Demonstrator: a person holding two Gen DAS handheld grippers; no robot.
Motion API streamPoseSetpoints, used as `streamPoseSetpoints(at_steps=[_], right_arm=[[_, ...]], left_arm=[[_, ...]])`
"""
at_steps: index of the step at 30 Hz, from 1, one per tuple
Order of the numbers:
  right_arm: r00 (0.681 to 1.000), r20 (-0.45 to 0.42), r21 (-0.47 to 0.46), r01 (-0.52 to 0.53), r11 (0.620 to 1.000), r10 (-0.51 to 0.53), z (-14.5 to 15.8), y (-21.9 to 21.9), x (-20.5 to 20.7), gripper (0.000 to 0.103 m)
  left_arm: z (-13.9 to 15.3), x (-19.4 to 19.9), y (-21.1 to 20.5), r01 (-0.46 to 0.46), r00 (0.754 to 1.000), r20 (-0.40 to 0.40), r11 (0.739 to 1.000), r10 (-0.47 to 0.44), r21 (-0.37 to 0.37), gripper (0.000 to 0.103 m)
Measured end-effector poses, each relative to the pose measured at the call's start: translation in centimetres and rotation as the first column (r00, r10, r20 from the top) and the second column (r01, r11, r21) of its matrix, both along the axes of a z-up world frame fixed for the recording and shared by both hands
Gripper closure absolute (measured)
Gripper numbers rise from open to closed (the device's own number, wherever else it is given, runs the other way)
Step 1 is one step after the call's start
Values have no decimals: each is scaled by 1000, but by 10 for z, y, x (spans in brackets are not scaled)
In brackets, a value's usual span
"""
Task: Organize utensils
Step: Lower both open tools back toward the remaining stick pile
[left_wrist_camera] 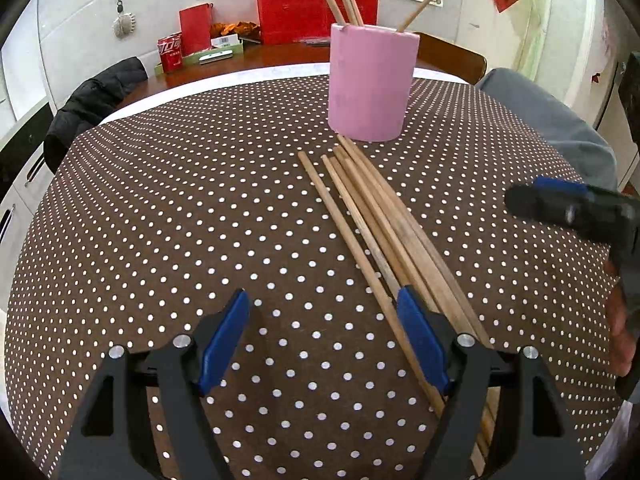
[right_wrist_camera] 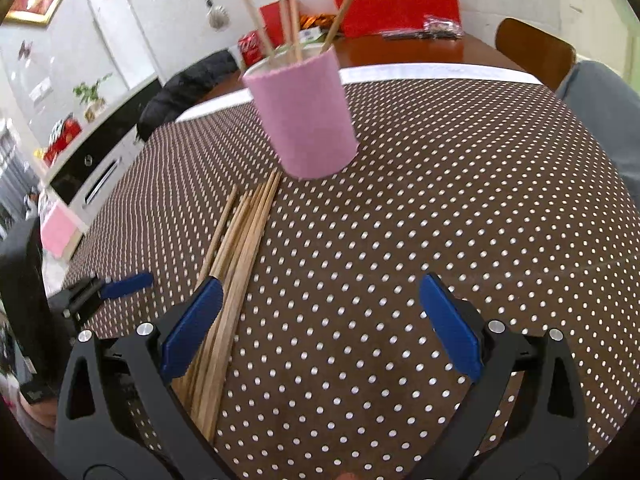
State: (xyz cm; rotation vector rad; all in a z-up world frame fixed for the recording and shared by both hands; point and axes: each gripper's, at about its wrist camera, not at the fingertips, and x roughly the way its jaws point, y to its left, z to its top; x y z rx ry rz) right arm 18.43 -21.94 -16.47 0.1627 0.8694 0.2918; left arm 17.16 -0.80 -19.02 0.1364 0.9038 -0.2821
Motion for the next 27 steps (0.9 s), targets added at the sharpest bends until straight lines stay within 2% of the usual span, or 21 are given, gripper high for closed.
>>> streamPoseSetpoints(at_steps=[7,14,27], right_arm=[[996,-25,-106,-87,990,85,-10,27,-9,6],[990,-49,-262,-138,955,130,-21,55,-15,6],[990,-104,-271,-115,956,90,-26,63,4,6]], left_arm=[[4,-4,5,2,1000,6,1000,-2,21,28],[5,-9,12,-12,1000,6,1000,12,20,28],[5,-7,12,-22,1000,2,1000,22,19,28]])
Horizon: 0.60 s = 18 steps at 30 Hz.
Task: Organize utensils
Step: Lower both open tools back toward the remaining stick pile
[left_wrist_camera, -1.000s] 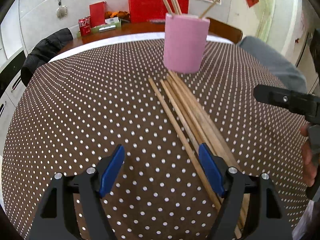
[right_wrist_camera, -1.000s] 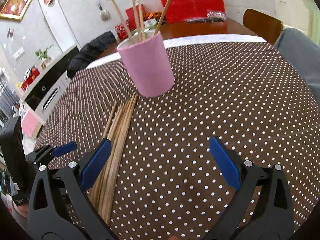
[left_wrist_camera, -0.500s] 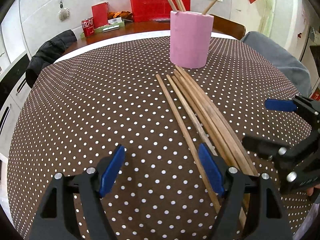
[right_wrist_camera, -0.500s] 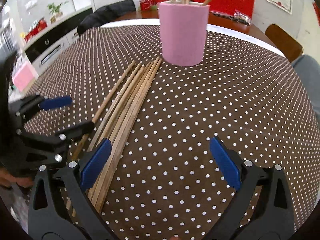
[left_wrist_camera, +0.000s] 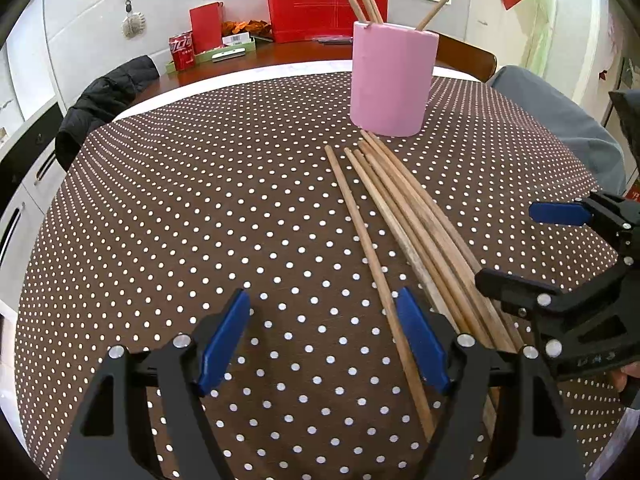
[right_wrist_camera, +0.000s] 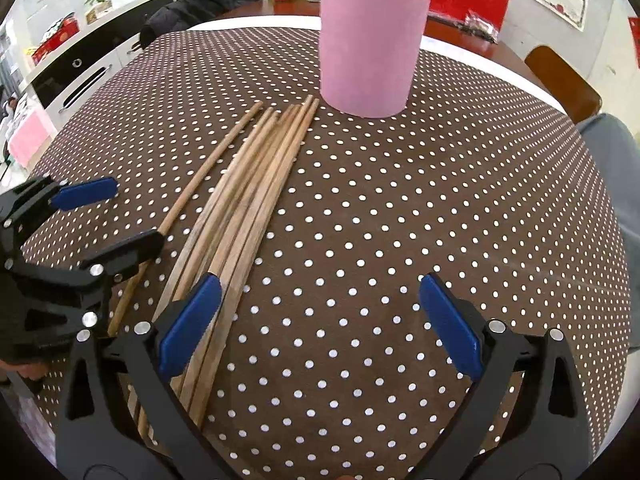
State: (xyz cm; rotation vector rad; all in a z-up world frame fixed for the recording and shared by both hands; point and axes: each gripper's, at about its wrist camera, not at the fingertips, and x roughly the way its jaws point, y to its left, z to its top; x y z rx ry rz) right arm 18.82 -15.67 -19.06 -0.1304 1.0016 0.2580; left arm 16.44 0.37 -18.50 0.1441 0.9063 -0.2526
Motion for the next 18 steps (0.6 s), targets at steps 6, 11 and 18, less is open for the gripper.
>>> streamPoseSetpoints(at_steps=[6,11,18], right_arm=[[1000,-17,-6,15,1000,-15,-2,-10,-4,6],[1000,-14,-33,21,999,-22,-1,-4,1,6],[999,-23,-29,38,999,-39,3,-12,23,13]], left_arm=[[0,2,1,6,1000,-4,1000,-6,-4,28],[-2,6,0,2,1000,-9,1000,-2,17,28],[0,25,-3,16,1000,-9,999,-16,50,28]])
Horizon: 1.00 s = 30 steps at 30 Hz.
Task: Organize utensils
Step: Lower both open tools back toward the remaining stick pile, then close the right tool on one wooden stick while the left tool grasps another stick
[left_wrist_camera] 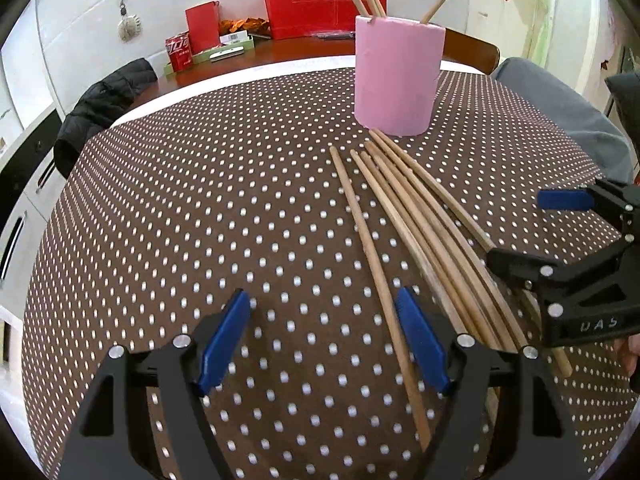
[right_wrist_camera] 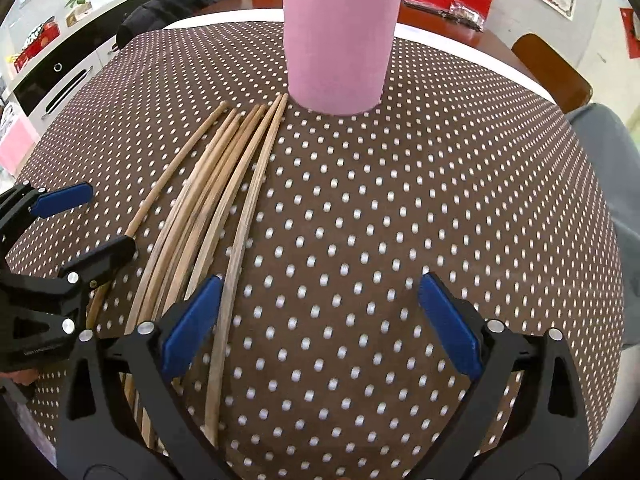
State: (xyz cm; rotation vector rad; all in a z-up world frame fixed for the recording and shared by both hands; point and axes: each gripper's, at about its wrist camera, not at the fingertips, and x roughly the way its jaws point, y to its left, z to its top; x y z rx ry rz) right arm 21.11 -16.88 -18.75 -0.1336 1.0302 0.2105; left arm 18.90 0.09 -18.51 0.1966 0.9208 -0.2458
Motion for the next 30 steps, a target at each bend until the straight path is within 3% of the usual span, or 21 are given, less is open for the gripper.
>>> streamPoseSetpoints(at_steps=[7,9,10,11,12,15,23,30], right_arm=[[1000,-19,28,-13,1000,13,6,9,37,29],[1000,-22,16,-22,1000,22,8,14,49,34],[999,-22,14,-26,1000,26,9,16,53,37],[999,-18,4,-40,999,40,11,19,56,54],[998,-17,13,-55,998,56,13,21,60,76],[998,-14,8,-68,998,68,17,23,58,97],[997,57,231,-56,971,43,29,-16,34,97],[983,182,419,-100,902,25,65,-45,8,97]], left_arm=[[0,43,1,-6,998,-67,1000,5,-22,30],[1,52,0,1,998,-67,1000,-3,-19,43],[2,55,-1,6,998,-68,1000,-8,-21,59],[4,59,-1,15,997,-69,1000,-17,-23,71],[5,60,-2,25,997,-77,999,-27,-30,95],[5,62,2,38,994,-99,995,-46,-89,97],[23,42,18,-24,999,16,983,28,-181,98],[64,32,27,-37,982,167,954,90,-298,98]])
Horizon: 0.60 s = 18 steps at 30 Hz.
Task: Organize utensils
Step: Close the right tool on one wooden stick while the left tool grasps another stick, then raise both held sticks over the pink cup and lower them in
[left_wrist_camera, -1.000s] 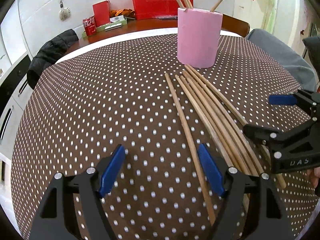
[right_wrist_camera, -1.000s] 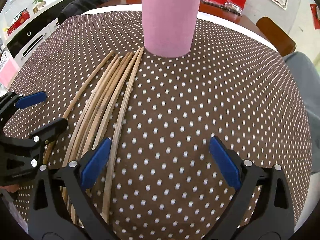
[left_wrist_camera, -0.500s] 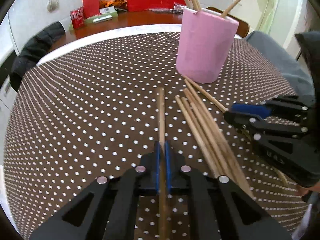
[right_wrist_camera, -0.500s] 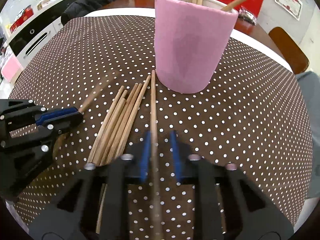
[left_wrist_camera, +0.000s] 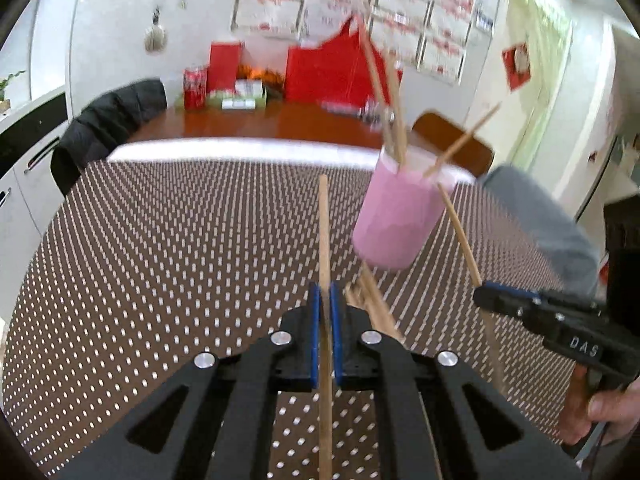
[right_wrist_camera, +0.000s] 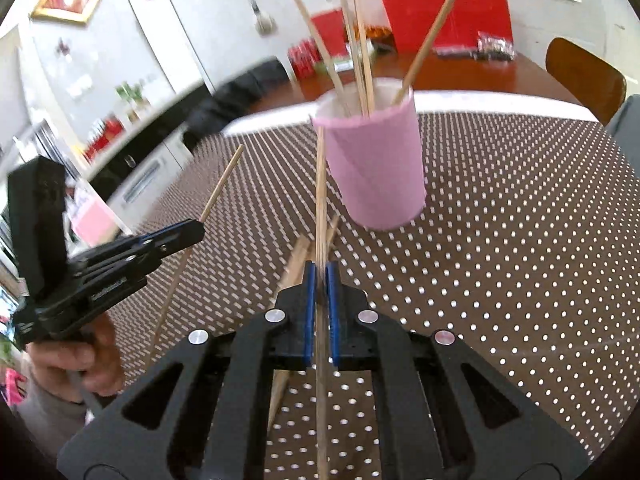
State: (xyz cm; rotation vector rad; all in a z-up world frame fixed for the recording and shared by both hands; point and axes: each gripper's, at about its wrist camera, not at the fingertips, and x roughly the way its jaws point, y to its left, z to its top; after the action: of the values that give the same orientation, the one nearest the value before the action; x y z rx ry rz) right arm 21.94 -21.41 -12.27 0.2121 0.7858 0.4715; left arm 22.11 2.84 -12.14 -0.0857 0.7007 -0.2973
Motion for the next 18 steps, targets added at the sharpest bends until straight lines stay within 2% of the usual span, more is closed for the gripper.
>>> streamPoseSetpoints(at_steps=[4,11,18], right_arm=[[998,62,54,7,999,-10,13,-1,-10,97],[989,145,121,19,992,-37,32,-9,-12,97],[970,236,142,31,989,-64,63,-21,-9,97]], left_arm=[[20,-7,-3,1,997,79,999,2,-33,98],[45,-7,-10,15,986,167,997,-2,-75,98],[80,6,-18,56,957,291,987,-10,-151,98]])
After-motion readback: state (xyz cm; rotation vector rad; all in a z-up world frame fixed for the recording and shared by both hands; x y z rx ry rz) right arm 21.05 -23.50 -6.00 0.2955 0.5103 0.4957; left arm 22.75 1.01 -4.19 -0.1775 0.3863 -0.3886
